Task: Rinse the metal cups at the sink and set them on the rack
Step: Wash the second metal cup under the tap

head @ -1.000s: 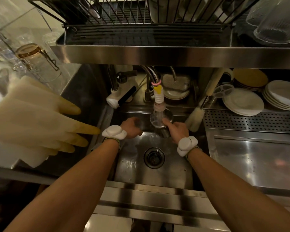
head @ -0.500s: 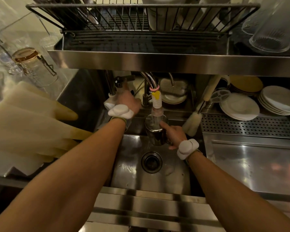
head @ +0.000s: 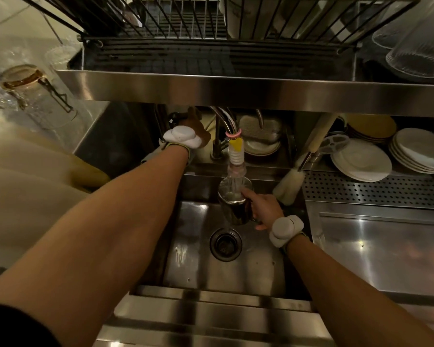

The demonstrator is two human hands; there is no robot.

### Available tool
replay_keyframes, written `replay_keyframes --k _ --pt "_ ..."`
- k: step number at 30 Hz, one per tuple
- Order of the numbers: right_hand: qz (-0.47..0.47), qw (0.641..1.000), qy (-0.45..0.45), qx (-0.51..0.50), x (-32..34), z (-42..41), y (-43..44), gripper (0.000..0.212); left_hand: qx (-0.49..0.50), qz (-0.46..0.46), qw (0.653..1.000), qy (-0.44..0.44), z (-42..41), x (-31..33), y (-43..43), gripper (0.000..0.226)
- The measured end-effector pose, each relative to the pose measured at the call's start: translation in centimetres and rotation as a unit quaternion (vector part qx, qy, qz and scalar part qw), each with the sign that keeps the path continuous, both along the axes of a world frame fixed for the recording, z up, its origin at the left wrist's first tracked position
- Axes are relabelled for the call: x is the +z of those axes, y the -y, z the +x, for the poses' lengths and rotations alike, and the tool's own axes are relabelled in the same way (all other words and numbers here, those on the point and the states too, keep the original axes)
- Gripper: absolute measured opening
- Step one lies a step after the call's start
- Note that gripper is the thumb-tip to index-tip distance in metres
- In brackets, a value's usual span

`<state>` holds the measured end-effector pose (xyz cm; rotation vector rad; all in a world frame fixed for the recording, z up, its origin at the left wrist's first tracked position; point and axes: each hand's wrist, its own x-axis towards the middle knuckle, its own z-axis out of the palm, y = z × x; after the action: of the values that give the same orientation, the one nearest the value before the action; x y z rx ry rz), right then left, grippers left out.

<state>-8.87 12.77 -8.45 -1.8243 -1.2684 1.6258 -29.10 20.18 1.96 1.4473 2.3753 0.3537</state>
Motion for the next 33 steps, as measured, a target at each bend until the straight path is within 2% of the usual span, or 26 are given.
replay_keyframes --k 4,9,13,16,18,19,21,23,26,30,33 --pt "-0.023 1.0 -0.005 -0.002 0.3 0.1 0.3 0.048 -0.004 0.014 0.999 0.035 -0.5 -1.5 0.6 0.076" --pt "-0.021 0.999 -0.028 -0.002 0.9 0.1 1.0 0.045 0.022 0.024 0.999 0.042 0.0 -0.8 2.2 0.059" --pt "0.032 0.999 0.034 0.025 1.7 0.8 2.0 0.059 -0.02 0.018 0.999 0.046 0.4 -1.1 4.6 0.079" --pt "0.047 0.998 0.027 0.02 2.3 1.9 2.5 0.052 0.025 0.045 0.998 0.045 0.6 -1.4 6.6 0.082" --pt "0.048 0.999 0.015 0.01 2.5 2.3 3.1 0.043 0.021 0.051 0.996 0.074 1.2 -1.4 7.7 0.074" --pt "0.055 0.997 0.039 0.03 2.5 2.3 3.8 0.043 0.02 0.057 0.993 0.099 1.4 -1.4 8.2 0.071" --pt "0.059 0.994 0.075 0.046 2.2 2.3 4.5 0.045 0.007 0.057 0.987 0.152 1.7 -1.5 8.9 0.078" --pt "0.042 0.998 0.051 0.024 2.0 2.3 5.1 0.044 -0.006 0.066 0.982 0.174 1.6 -1.9 9.1 0.088" --pt "0.048 0.998 0.041 0.025 2.4 2.2 5.4 0.047 0.012 0.058 0.984 0.17 1.6 -1.7 9.6 0.082" --pt "0.041 0.998 0.051 0.013 2.2 2.3 5.2 0.051 0.056 0.107 0.984 0.133 0.8 -0.3 8.1 0.074" --pt "0.038 0.997 0.058 0.023 2.0 3.0 4.5 0.045 0.039 0.093 0.991 0.09 0.3 0.5 7.1 0.063"
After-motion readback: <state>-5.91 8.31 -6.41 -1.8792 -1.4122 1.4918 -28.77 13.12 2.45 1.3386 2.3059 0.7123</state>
